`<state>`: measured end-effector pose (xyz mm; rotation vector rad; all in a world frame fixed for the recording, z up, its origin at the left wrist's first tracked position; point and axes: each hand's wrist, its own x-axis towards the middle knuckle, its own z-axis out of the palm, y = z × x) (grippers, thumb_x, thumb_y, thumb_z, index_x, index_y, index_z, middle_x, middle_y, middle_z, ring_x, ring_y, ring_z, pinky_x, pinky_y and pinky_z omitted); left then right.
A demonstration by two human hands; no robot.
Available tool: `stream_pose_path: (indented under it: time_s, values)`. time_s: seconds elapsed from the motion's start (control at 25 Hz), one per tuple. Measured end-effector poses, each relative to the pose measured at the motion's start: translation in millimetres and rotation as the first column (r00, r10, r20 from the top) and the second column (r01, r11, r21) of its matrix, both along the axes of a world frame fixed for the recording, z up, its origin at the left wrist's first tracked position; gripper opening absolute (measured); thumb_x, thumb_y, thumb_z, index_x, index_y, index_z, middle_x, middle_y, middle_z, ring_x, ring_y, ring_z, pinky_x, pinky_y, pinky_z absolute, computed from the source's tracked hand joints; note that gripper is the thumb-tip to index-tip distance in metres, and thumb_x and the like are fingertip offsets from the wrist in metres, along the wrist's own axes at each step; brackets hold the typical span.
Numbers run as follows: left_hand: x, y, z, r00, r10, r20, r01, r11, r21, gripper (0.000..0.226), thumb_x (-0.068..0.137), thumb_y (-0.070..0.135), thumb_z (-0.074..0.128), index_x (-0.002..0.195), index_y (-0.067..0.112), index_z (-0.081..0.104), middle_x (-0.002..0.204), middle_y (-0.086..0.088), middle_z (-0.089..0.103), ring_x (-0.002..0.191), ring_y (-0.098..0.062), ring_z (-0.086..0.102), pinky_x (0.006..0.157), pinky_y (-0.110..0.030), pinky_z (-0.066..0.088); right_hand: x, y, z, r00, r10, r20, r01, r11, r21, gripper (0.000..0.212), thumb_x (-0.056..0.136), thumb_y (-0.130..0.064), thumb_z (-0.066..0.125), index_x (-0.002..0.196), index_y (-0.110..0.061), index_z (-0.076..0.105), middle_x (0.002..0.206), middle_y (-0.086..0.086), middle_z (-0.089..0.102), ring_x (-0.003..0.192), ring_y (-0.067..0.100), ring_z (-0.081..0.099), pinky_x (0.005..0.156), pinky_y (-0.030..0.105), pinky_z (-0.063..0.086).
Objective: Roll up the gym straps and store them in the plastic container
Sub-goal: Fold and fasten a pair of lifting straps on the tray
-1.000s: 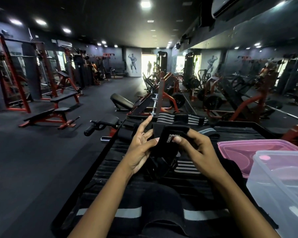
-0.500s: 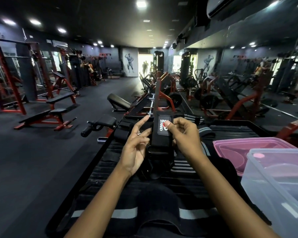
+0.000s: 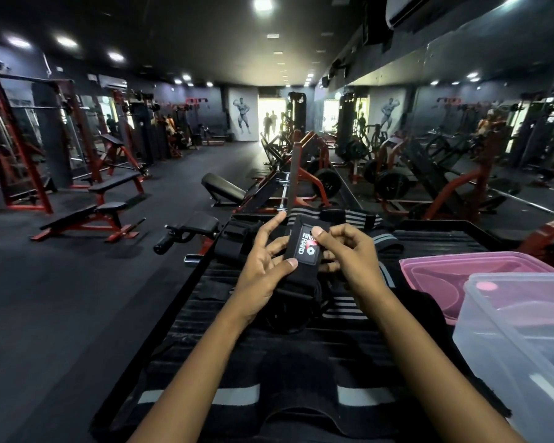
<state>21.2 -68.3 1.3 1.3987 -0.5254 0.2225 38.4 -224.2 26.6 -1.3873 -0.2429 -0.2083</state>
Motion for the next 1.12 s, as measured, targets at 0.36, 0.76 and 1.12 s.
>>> stream_pose_path:
  time_s: [0.36,0.76,1.12]
  values:
    - [4.2,14.3,4.5,0.999,0.016,-0.031,-0.025,0.951,-0.308,0.066,0.075,-0.005,0.052,0.137,0.020,0.049,0.111,-0.015,0.069,0.098,-0.024,0.066,0.084,-0.033,0.057,4.0,-19.3,-11.4,0.920,0.301,-0.251,-0.370,0.878,-0.304,0.039,0.077,-0.064,0.062,0.095,-0.029,0.062,0.091,-0.010,0.066,0.085,0.011,0.061,0.074,0.028,0.047]
    - [8.0,23.7,3.7,0.991,0.013,-0.135,-0.083,0.844,-0.530,0.055,0.082,-0.008,0.042,0.133,0.010,0.054,0.113,-0.011,0.070,0.100,-0.021,0.067,0.092,-0.034,0.054,2.8,-13.5,-37.6,0.970,0.170,0.175,0.029,0.630,-0.776,0.048,0.068,-0.021,0.083,0.107,-0.020,0.056,0.091,-0.014,0.051,0.090,0.006,0.048,0.075,0.007,0.038]
    - [15.7,7.5,-14.2,0.902,0.302,-0.309,-0.230,0.941,0.248,0.082,0.076,0.047,0.073,0.145,0.030,0.031,0.123,-0.005,0.063,0.113,-0.015,0.061,0.100,-0.033,0.046,16.4,-52.0,-19.6,0.986,-0.036,0.161,0.125,0.802,-0.585,0.053,0.055,-0.034,0.077,0.105,-0.037,0.058,0.108,-0.008,0.060,0.103,0.009,0.057,0.095,0.036,0.046]
